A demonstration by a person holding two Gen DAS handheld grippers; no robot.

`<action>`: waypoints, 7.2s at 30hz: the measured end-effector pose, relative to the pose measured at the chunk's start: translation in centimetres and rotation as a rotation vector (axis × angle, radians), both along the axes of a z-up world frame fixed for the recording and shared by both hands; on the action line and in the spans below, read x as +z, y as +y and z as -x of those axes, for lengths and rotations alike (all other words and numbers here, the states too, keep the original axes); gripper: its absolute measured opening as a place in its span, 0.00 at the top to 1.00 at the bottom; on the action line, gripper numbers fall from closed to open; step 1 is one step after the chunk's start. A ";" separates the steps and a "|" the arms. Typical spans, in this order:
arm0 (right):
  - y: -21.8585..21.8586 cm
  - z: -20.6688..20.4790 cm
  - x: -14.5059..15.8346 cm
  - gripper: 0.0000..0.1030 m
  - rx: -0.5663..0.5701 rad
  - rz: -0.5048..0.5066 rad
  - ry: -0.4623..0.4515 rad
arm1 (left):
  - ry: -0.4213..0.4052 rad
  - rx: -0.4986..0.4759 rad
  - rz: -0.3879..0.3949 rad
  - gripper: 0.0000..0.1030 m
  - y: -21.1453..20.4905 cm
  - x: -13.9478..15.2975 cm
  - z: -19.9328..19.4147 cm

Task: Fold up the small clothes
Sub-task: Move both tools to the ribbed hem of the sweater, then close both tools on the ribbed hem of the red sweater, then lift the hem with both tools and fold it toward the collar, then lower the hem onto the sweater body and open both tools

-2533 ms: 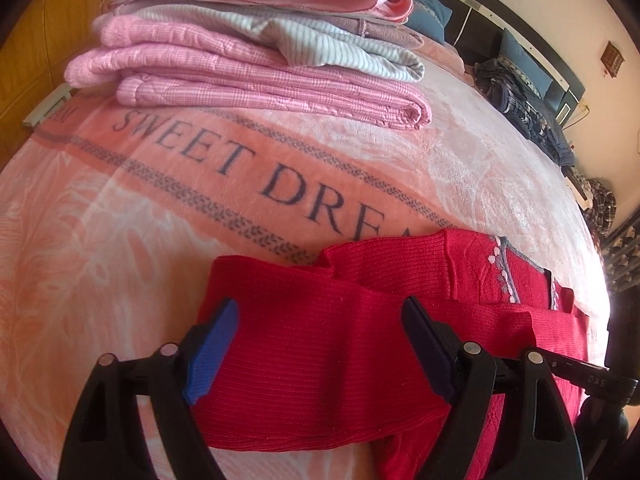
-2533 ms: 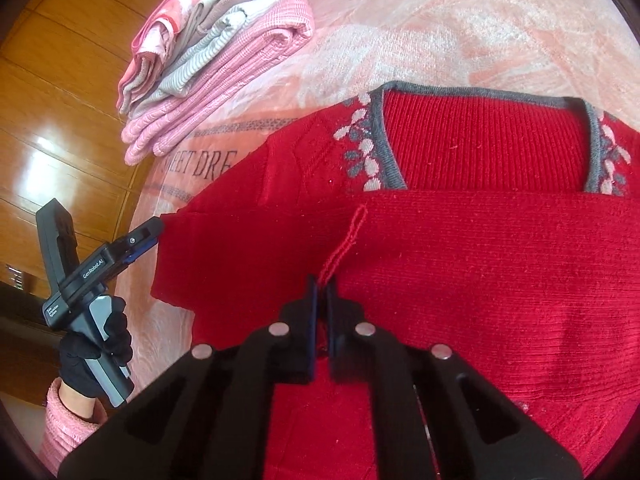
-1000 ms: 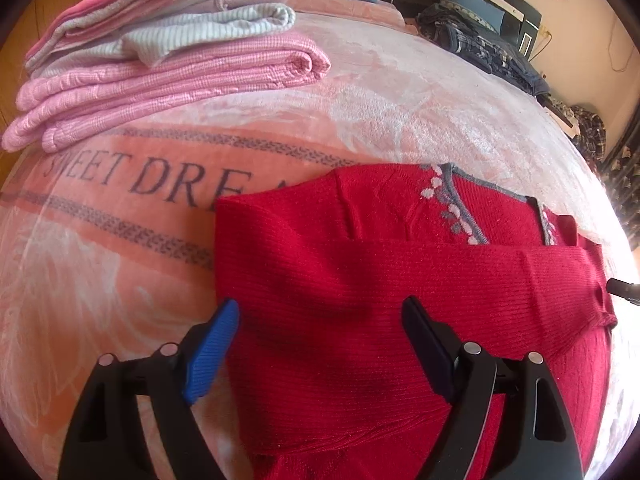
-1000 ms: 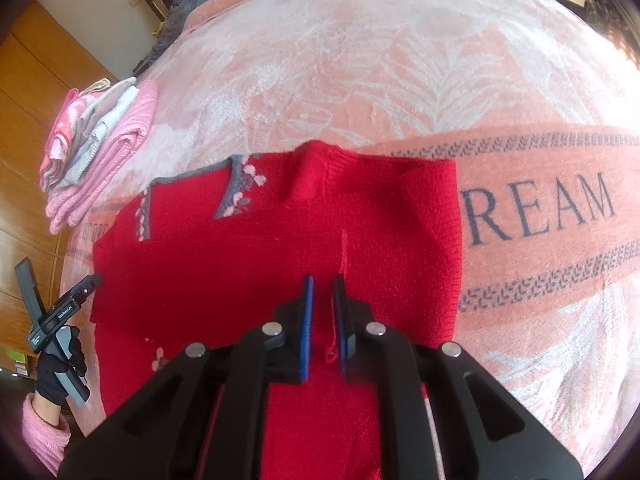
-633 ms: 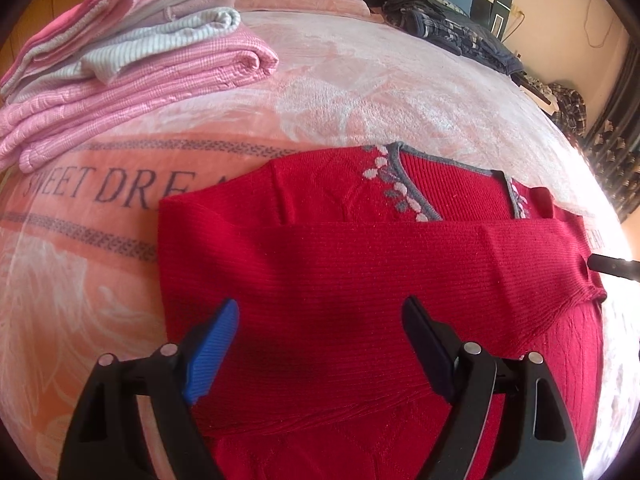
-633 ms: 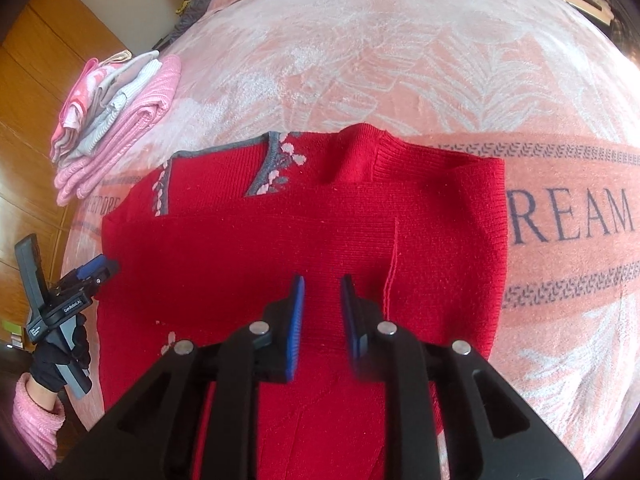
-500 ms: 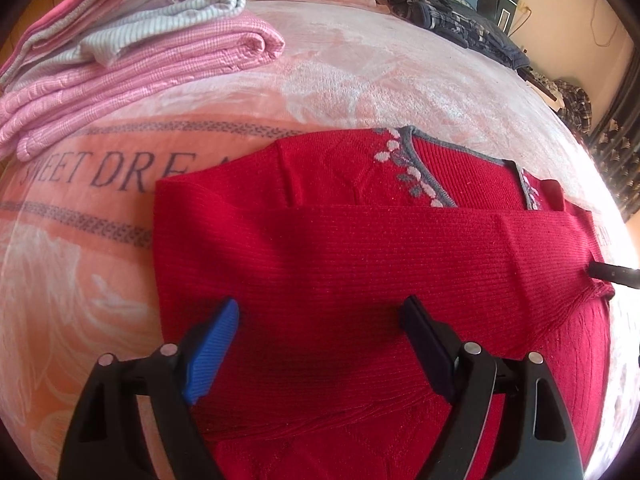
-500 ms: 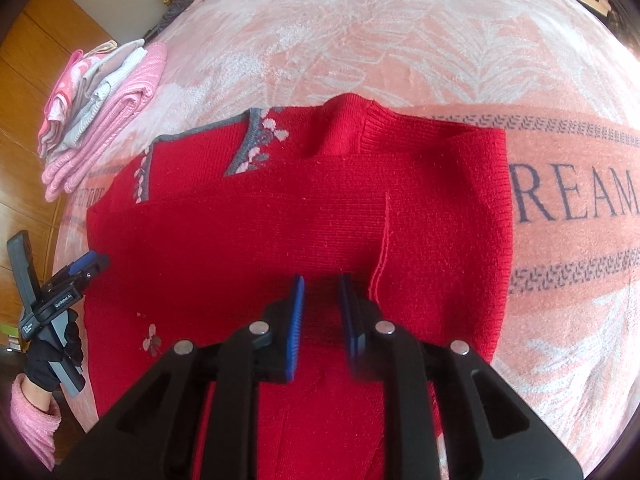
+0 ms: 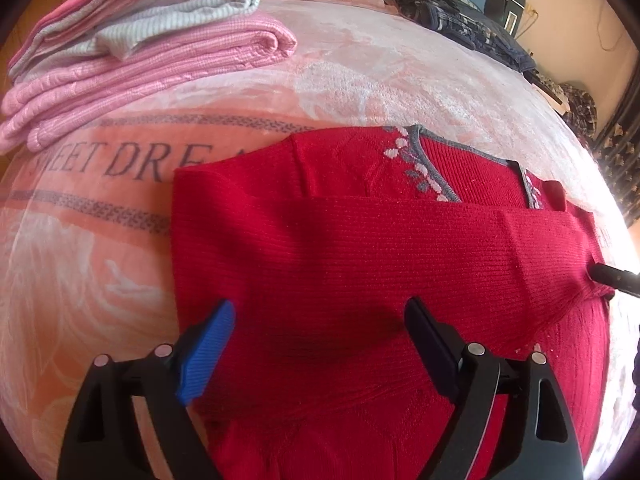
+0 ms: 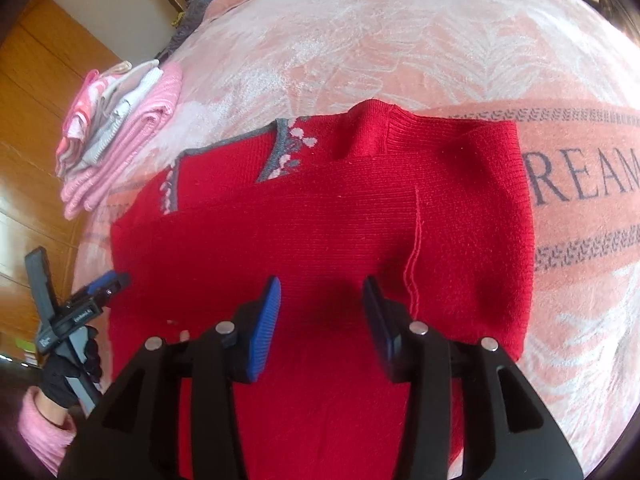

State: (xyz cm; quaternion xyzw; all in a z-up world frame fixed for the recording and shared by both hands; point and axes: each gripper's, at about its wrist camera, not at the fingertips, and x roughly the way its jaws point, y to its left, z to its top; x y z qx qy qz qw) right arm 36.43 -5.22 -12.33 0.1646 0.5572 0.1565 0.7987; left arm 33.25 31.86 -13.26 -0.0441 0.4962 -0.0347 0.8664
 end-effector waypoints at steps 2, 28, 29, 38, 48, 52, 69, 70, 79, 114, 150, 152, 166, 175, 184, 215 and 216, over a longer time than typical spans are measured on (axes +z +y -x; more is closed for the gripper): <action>0.0 1.3 1.6 0.58 0.011 0.009 0.002 | 0.020 0.031 0.023 0.16 0.8 1.4 1.3; -0.6 30.8 4.1 0.50 0.191 0.100 0.168 | 0.338 -0.002 -0.004 0.16 4.0 -0.1 28.7; -0.7 31.5 3.7 0.50 0.189 0.110 0.183 | 0.347 -0.005 -0.008 0.16 3.9 -0.4 29.2; -3.5 34.7 -0.5 0.50 0.134 0.133 0.325 | 0.412 -0.015 -0.033 0.16 4.0 -3.6 32.0; -2.6 35.5 -2.2 0.49 0.188 0.165 0.367 | 0.394 -0.081 -0.050 0.16 2.4 -3.9 32.7; -1.6 36.0 -2.5 0.55 0.222 0.214 0.352 | 0.383 -0.079 -0.039 0.18 2.6 -3.9 32.9; -2.4 35.2 -0.9 0.91 0.221 0.116 0.297 | 0.412 -0.096 0.148 0.76 1.3 -2.8 33.8; -2.8 35.1 -0.9 0.91 0.215 0.107 0.294 | 0.417 -0.098 0.175 0.86 1.3 -2.9 33.7; -3.2 34.8 0.1 0.92 0.176 0.030 0.272 | 0.387 -0.085 0.258 0.92 2.3 -2.3 33.5; -3.3 34.6 -3.2 0.62 0.135 0.049 0.422 | 0.276 -0.075 0.327 0.92 1.8 1.1 31.1; -8.2 26.9 13.0 0.96 -0.055 -0.278 0.016 | -0.037 -0.011 0.443 0.91 2.6 12.2 24.6; -8.1 25.8 13.7 0.96 -0.064 -0.272 0.003 | -0.063 -0.009 0.447 0.91 2.4 13.0 23.7; -8.7 17.5 14.4 0.96 -0.120 -0.271 -0.022 | -0.152 0.084 0.509 0.92 3.1 13.9 17.1; -8.0 13.0 14.5 0.96 -0.112 -0.277 -0.037 | -0.172 0.108 0.501 0.91 2.8 14.1 12.8; -8.4 7.3 13.4 0.96 -0.158 -0.303 -0.045 | -0.194 0.138 0.520 0.92 3.9 13.5 8.0; -9.5 -5.6 1.4 0.82 -0.310 -0.227 0.075 | -0.131 0.198 0.499 0.69 4.8 3.1 -7.3; -9.5 -5.5 1.2 0.82 -0.300 -0.223 0.076 | -0.135 0.182 0.480 0.69 4.6 3.4 -7.1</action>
